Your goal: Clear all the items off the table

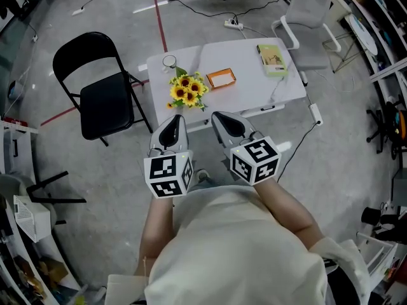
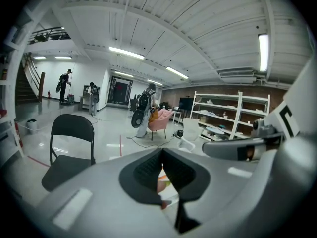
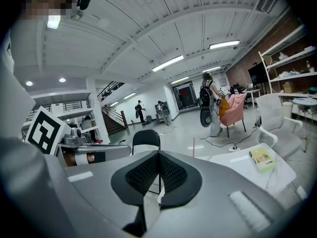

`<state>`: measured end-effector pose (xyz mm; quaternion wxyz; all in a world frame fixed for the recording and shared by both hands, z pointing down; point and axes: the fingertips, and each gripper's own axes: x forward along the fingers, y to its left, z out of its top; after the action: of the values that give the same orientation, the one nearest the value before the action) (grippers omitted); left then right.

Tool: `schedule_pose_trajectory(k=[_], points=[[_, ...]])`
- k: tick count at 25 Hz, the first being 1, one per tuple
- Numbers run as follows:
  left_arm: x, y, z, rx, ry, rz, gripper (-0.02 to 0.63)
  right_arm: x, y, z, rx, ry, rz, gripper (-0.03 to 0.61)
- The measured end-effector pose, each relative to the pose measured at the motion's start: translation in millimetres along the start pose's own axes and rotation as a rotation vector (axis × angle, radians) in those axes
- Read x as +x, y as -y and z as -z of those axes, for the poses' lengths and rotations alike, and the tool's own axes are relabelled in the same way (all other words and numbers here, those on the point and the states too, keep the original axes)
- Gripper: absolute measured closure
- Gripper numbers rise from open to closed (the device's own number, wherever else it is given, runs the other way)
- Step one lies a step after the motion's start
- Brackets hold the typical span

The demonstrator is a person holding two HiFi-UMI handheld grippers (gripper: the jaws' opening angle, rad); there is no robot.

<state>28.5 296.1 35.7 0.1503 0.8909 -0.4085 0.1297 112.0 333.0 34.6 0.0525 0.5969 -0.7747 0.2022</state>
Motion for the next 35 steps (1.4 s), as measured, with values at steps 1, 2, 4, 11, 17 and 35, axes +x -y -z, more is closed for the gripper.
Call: schedule_pose_trajectory(k=[1, 2, 4, 11, 17, 35], points=[[1, -2, 1, -0.002, -0.004, -0.002, 0.604, 1, 1, 1, 0.001, -0.005, 0.003, 0.581], [2, -4, 1, -0.002, -0.009, -0.003, 0.604, 2, 3, 1, 0.002, -0.009, 0.006, 0.581], [4, -8, 2, -0.005, -0.017, -0.008, 0.604, 5, 6, 2, 0.004, -0.016, 0.01, 0.581], [13, -23, 14, -0.035, -0.047, -0.037, 0.604, 20, 17, 14, -0.004, -0.063, 0.021, 0.581], [35, -38, 24, -0.064, -0.068, -0.067, 0.604, 49, 40, 28, -0.029, -0.115, 0.013, 0.581], [125, -88, 84, -0.13, -0.184, -0.151, 0.604, 145, 125, 95, -0.017, -0.279, 0.003, 0.528]])
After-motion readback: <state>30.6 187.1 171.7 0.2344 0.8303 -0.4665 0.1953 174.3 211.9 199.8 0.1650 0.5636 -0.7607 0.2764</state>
